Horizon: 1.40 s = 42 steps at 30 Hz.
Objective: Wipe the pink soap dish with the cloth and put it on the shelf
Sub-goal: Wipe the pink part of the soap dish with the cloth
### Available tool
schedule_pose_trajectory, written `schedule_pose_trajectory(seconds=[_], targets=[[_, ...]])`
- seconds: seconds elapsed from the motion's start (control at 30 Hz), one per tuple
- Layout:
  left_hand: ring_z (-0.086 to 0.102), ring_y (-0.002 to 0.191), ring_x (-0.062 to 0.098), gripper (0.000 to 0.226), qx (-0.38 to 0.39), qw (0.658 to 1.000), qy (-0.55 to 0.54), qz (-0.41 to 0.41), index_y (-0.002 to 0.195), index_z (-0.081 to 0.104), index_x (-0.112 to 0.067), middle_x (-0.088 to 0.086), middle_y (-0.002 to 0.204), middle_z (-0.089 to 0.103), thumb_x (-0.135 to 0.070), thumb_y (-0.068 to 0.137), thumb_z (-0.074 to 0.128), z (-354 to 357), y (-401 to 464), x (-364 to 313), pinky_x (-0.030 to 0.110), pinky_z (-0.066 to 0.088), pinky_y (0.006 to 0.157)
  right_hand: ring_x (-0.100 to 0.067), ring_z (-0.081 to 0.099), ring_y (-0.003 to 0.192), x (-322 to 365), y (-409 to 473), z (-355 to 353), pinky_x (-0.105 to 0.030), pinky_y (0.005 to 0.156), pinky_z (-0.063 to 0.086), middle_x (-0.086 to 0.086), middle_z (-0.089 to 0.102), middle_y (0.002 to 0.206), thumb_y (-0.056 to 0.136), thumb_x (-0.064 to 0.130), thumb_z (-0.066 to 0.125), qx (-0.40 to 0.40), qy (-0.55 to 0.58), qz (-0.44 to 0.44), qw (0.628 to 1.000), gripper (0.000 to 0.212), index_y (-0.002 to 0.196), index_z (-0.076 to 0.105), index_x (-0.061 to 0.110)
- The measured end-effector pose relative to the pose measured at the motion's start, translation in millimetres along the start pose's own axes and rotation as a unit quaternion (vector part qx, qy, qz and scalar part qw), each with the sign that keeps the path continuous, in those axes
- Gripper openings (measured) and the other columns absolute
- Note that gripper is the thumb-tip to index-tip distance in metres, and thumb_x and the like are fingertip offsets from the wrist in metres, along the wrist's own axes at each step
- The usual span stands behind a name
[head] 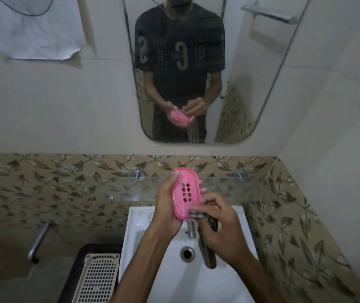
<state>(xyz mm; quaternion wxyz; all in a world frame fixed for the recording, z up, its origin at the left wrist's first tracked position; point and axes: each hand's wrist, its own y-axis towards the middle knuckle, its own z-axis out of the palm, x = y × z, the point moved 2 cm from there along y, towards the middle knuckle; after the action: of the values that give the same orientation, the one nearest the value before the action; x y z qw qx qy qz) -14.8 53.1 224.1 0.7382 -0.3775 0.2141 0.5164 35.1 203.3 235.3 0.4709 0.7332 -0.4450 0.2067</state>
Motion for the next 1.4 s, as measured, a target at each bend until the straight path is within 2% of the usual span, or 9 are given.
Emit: schedule_pose_trajectory(seconds=[0.1,0.23,0.57,0.73,0.93,1.03,1.13,1.27,1.4], targets=[[0.076,0.092,0.029,0.059,-0.004,0.999,0.040,0.010,0.107,0.082,-0.012,0.019,0.109,0.078,-0.063,0.083,0.064,2.8,1.0,1.2,0.046,0.062,0.084,-0.006,0.069,0.095,1.3,4.4,-0.6,-0.032,0.084,0.062,0.001,0.074,0.102,0.078,-0.010,0.080,-0.063,-0.047,0.058,0.995,0.036,0.104,0.082,0.015],[0.076,0.091,0.032,0.058,-0.015,0.999,0.010,0.042,0.106,0.081,-0.007,0.022,0.107,0.076,-0.056,0.077,0.070,0.2,2.0,-2.9,0.043,0.063,0.077,-0.005,0.072,0.097,12.8,-2.9,8.4,-0.023,0.089,0.059,0.006,0.078,0.101,0.077,-0.005,0.077,-0.032,-0.029,0.011,0.999,0.033,0.099,0.083,0.019],[0.073,0.092,0.034,0.063,-0.038,0.997,0.017,0.068,0.120,0.073,-0.001,0.024,0.110,0.074,-0.051,0.084,0.063,3.8,-1.6,4.7,0.044,0.062,0.077,0.007,0.067,0.098,-0.1,-4.4,10.6,-0.014,0.091,0.054,0.025,0.071,0.100,0.078,-0.004,0.079,-0.067,-0.038,0.084,0.994,0.040,0.098,0.077,0.030],[0.074,0.085,0.032,0.049,-0.031,0.997,0.025,0.066,0.101,0.082,-0.007,0.022,0.100,0.076,-0.050,0.088,0.062,2.3,-1.5,9.6,0.043,0.063,0.080,0.000,0.069,0.096,5.8,-14.7,16.7,-0.018,0.089,0.057,0.012,0.076,0.099,0.083,0.016,0.073,-0.036,-0.019,0.046,0.998,0.019,0.098,0.080,0.024],[0.073,0.078,0.027,0.042,-0.044,0.996,0.019,0.081,0.094,0.084,-0.012,0.015,0.091,0.076,-0.046,0.086,0.062,5.5,-2.3,19.6,0.040,0.062,0.077,-0.003,0.071,0.093,-0.6,-14.3,17.2,-0.023,0.082,0.060,0.014,0.075,0.097,0.080,0.003,0.078,-0.074,0.006,0.107,0.992,0.031,0.095,0.079,0.030],[0.071,0.080,0.029,0.047,-0.057,0.995,-0.001,0.082,0.106,0.076,-0.003,0.019,0.093,0.073,-0.044,0.088,0.064,4.3,-2.3,19.7,0.043,0.059,0.079,-0.001,0.070,0.092,6.1,-14.4,24.4,-0.019,0.079,0.059,0.019,0.073,0.096,0.081,0.008,0.075,-0.048,0.013,0.073,0.996,0.028,0.095,0.079,0.032],[0.070,0.083,0.030,0.058,-0.075,0.993,0.024,0.083,0.117,0.070,-0.002,0.018,0.096,0.073,-0.050,0.088,0.059,6.8,-2.3,22.2,0.042,0.060,0.075,-0.001,0.070,0.094,-4.4,-9.4,20.7,-0.024,0.083,0.061,0.017,0.074,0.097,0.083,-0.002,0.076,-0.092,0.027,0.158,0.983,0.036,0.096,0.078,0.031],[0.072,0.084,0.033,0.055,-0.072,0.993,-0.002,0.088,0.115,0.072,0.000,0.021,0.097,0.073,-0.048,0.094,0.055,3.1,-2.0,23.3,0.040,0.062,0.074,-0.002,0.071,0.094,8.0,-12.8,28.9,-0.016,0.081,0.057,0.019,0.074,0.095,0.080,-0.003,0.076,-0.070,0.018,0.084,0.994,0.037,0.094,0.079,0.031],[0.071,0.090,0.034,0.056,-0.076,0.991,0.011,0.111,0.116,0.071,-0.004,0.021,0.099,0.074,-0.050,0.089,0.057,3.1,-1.6,22.6,0.045,0.058,0.082,-0.003,0.070,0.094,-1.5,-6.9,26.1,-0.026,0.080,0.062,0.016,0.074,0.097,0.085,-0.003,0.075,-0.112,0.037,0.166,0.979,0.039,0.095,0.076,0.034]])
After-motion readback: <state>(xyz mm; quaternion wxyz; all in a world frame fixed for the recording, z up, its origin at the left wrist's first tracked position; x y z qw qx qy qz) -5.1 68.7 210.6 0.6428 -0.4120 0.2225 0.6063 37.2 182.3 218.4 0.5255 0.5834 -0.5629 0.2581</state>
